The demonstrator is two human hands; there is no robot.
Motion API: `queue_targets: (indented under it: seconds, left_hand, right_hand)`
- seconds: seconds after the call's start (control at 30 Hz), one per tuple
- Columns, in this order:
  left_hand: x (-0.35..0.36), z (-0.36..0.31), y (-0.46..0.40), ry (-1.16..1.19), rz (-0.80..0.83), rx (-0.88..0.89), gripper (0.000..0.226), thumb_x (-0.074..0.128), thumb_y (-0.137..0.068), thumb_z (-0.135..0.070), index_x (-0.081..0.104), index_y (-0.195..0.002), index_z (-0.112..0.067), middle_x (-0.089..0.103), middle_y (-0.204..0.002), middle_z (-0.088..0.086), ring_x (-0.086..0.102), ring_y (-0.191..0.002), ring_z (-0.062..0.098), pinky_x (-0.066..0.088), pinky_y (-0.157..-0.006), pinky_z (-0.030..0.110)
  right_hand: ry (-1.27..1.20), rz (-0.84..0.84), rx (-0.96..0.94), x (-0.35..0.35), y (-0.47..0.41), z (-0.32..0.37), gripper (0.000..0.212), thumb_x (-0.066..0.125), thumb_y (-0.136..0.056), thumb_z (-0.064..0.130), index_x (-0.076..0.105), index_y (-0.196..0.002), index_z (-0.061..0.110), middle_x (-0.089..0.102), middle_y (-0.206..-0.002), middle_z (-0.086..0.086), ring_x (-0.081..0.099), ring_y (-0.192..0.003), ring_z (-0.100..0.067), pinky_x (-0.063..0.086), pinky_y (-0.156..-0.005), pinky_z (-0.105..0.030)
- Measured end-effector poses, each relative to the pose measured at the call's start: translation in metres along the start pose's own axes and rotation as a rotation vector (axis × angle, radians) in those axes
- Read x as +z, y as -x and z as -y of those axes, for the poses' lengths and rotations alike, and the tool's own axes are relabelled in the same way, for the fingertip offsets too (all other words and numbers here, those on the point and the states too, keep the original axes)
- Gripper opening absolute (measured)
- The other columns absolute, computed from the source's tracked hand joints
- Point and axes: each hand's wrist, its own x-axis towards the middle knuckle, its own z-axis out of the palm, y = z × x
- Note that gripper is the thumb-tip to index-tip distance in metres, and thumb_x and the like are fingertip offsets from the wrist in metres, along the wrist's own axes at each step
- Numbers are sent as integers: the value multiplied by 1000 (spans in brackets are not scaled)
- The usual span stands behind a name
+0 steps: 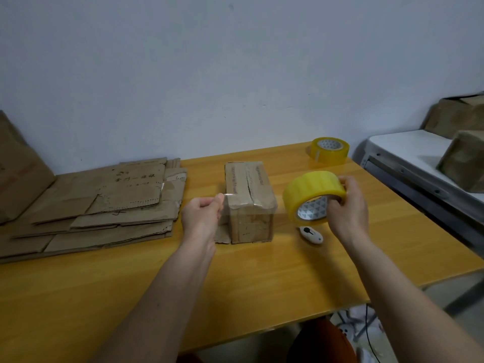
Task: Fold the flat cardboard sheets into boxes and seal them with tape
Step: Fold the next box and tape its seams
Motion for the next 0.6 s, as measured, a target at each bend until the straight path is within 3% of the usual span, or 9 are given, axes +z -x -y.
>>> queue_targets:
  seconds: [0.2,0.3,0.43,0.6]
  left_hand:
    - [0,13,-11,-27,-12,-34,13,67,-89,-22,63,-93,-10,61,-76,-2,54,-67,10,43,-62,21]
    - [-1,28,-14,21,32,-156,14,67,-89,-22,62,-94,-10,59,-76,-1,53,-69,12,48,-70,27]
    - [7,43,-13,132,54,-249,11,62,-92,-25,60,-90,-14,60,-81,0,53,-71,12,53,-78,31]
    - [23,49,-13,-53,62,-193,29,41,-101,-35,52,-99,-9,52,-80,3,50,-69,14,48,-67,30]
  right_hand:
    - [41,41,-6,11,-6,-5,36,46,-85,-3,50,-112,21,55,-95,3,53,-89,-22,48,-72,-42]
    - [44,88,-9,19,-5,-11,33,45,-86,-3,51,-112,17,57,-95,-2,54,-89,-27,49,-72,-47]
    - [4,105,36,33,1,-20,28,45,-88,-1,50,-110,15,57,-88,-6,54,-82,-30,41,-62,-38]
    - [-28,107,51,40,9,-27,22,49,-91,3,47,-107,18,54,-82,0,55,-82,-28,39,-58,-32]
